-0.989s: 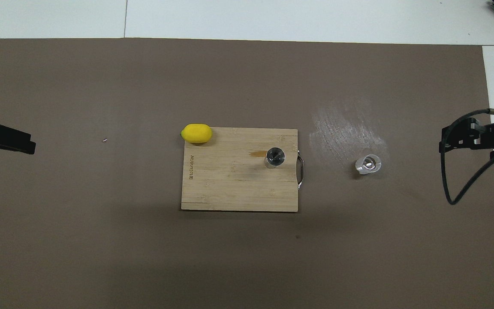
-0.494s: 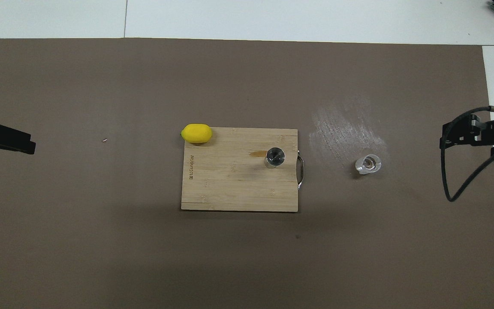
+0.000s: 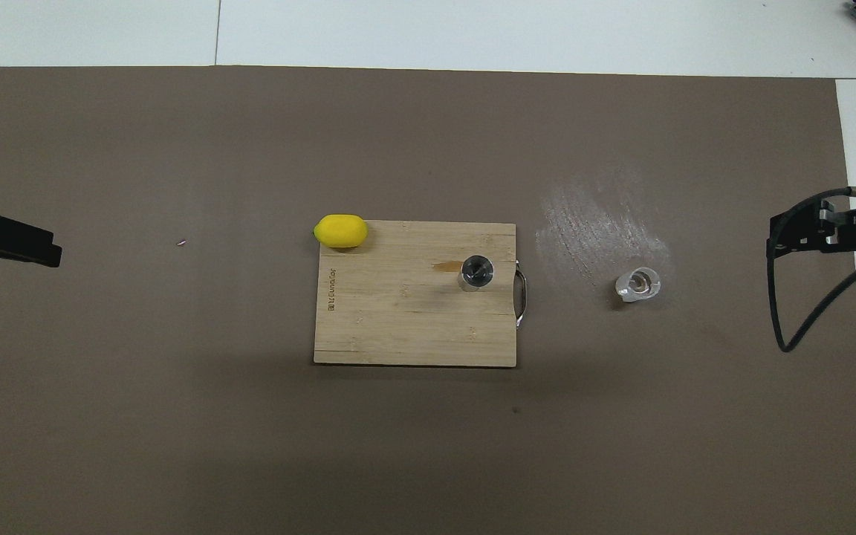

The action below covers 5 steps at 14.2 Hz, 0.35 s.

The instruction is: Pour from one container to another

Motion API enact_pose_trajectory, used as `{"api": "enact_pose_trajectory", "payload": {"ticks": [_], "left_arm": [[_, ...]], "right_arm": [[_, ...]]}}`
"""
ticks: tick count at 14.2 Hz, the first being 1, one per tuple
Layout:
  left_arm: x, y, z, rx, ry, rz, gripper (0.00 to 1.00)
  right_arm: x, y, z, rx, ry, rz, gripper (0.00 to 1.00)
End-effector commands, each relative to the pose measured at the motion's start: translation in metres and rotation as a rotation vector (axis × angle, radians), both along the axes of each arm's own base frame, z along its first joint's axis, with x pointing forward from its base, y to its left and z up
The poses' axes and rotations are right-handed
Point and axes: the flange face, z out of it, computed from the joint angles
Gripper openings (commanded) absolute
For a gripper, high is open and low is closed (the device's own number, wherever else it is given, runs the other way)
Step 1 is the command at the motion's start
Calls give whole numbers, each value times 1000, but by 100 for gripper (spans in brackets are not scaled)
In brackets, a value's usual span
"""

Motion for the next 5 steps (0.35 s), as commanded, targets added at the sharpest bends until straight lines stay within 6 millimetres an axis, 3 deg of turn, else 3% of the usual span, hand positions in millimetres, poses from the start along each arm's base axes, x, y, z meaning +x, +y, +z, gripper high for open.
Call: {"api": "enact_pose_trajectory", "payload": {"ticks": [1,5], "left_arm": [[-8,2,3,10,0,1,100],[-8,2,3,10,0,1,100]], "right_arm": [[-5,1,3,-1,-19,28,100],[-6,2,2,-3,-17,13,100]]}}
